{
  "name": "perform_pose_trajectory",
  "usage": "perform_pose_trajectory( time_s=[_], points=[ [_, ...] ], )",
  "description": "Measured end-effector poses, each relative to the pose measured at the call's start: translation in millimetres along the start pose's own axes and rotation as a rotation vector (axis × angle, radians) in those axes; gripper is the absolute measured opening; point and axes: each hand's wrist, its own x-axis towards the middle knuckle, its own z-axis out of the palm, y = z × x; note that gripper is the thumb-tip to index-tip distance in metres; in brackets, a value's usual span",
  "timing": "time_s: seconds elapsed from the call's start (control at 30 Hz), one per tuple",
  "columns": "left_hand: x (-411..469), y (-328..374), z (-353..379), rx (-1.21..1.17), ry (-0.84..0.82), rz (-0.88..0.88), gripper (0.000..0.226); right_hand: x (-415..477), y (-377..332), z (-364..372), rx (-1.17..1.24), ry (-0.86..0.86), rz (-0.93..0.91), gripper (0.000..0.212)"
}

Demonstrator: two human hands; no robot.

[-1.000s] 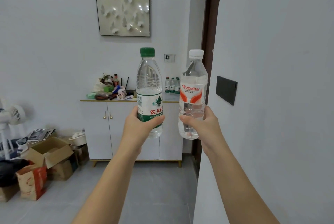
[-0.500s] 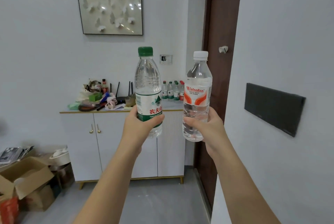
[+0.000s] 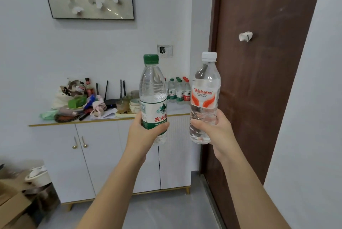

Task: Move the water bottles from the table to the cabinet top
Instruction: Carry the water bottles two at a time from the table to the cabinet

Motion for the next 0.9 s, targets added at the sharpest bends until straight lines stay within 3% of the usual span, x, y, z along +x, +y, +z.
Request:
perform_pose_trajectory(
  time_s=[0.63, 0.9],
  points=[
    [271.7, -118.7, 52.8, 0.040, 0.059, 0.018, 0.050, 305.3, 115.0, 33.3, 0.031, 0.003, -0.018, 0.050],
    [358.7, -168.3, 67.8, 0.031, 0.063, -0.024, 0.049, 381.1, 163.0, 45.1, 0.015, -0.002, 0.001, 0.055]
  ],
)
